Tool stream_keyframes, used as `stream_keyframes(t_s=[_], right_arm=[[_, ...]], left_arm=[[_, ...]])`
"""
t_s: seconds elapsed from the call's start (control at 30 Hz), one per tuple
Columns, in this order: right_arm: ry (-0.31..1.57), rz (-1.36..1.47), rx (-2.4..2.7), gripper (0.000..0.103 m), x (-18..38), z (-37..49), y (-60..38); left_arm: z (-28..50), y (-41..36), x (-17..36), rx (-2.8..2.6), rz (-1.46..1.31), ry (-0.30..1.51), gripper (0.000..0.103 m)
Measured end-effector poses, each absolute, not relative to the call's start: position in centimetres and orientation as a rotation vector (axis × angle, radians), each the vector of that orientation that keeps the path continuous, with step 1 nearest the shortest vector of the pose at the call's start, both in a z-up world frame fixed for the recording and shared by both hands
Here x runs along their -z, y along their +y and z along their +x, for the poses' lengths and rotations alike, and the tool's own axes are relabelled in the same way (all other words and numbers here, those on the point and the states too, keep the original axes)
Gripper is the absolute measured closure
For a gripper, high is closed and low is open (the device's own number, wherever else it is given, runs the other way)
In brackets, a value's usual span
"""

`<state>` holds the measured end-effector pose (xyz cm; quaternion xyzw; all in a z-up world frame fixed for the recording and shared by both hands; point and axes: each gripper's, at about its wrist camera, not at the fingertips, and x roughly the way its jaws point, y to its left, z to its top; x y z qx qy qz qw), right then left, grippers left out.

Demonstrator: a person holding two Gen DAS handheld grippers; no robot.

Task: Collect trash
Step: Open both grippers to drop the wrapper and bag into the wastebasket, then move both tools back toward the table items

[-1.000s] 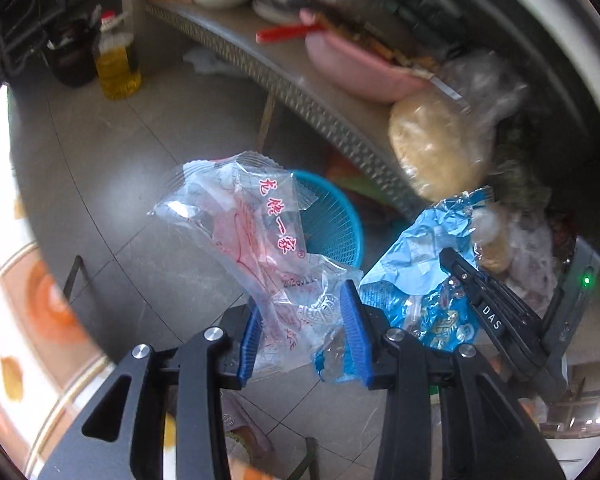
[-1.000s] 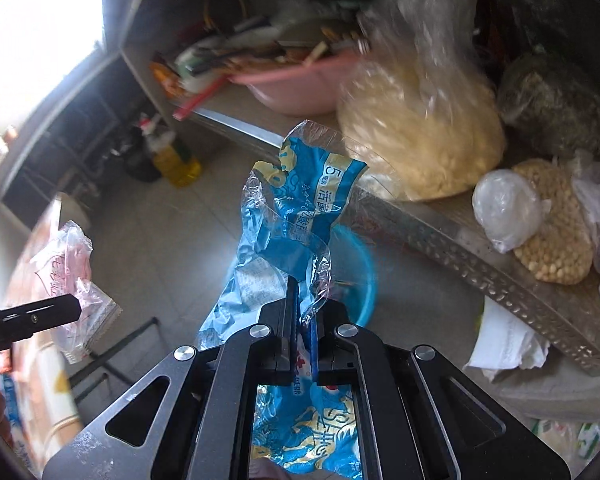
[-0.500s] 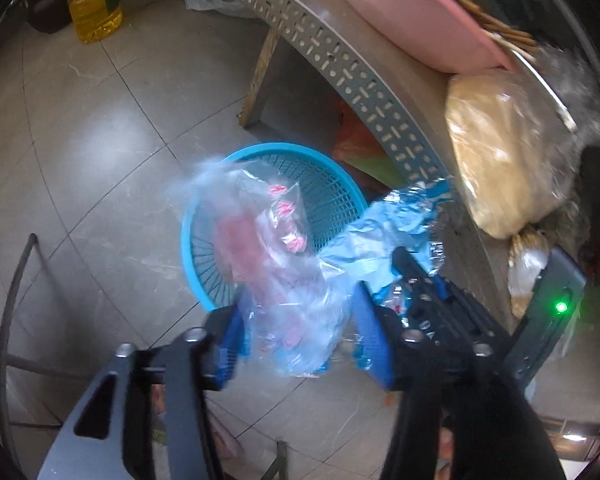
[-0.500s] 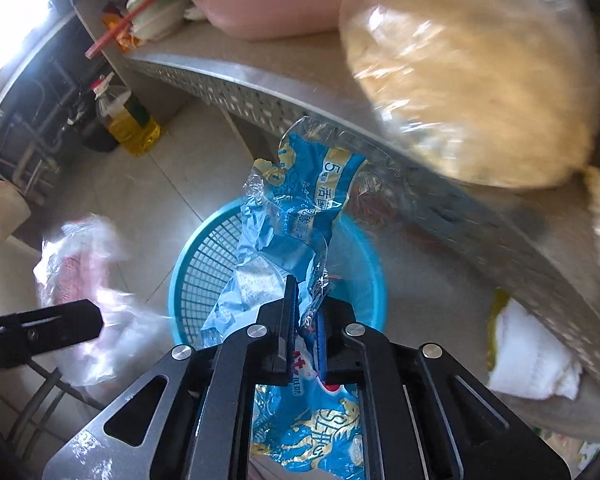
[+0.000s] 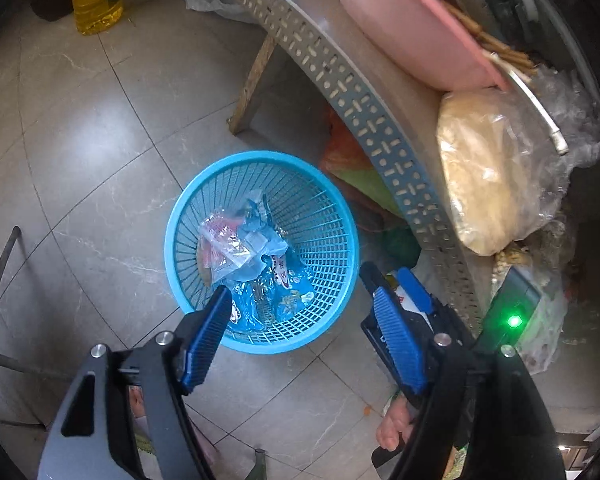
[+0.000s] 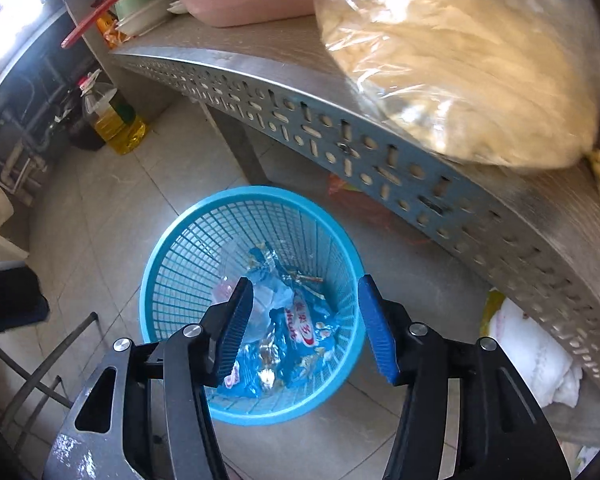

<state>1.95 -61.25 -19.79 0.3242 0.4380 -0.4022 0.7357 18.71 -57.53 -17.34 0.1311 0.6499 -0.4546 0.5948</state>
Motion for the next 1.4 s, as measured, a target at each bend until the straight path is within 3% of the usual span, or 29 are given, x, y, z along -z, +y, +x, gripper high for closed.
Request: stream_keyframes(t_s=[0.3,0.5,0.7,1.0,1.4], right_arm=[[0.917,0.675,0.841,0.05,16.1,0.1,-57.5],[0.874,0.592,0.737,0.032,11.6,-0.2,-53.3],[0.811,0.528,0.638,0.022,6.0,-0.5,-49.8],[0.695,0.433,0.545,0.008,-1.0,0.5,-45.4],[0.723,0.364,0.488,0.008,-5.2,2.7,-39.4]], left_arm=[[17.6,-52.0,9.3,1.14,0.216,1.369,0.031],[15.2,-45.2,2.3,1.144,0.199,1.133,0.028],[13.9,-37.1,-2.0,1.077,0.098,0.998,0.025],[12.0,-27.3,-5.3,0.979,0.034,0.855,0.02],[11.4,-19.0,-6.7,0.885,-0.035,0.792,0.017]])
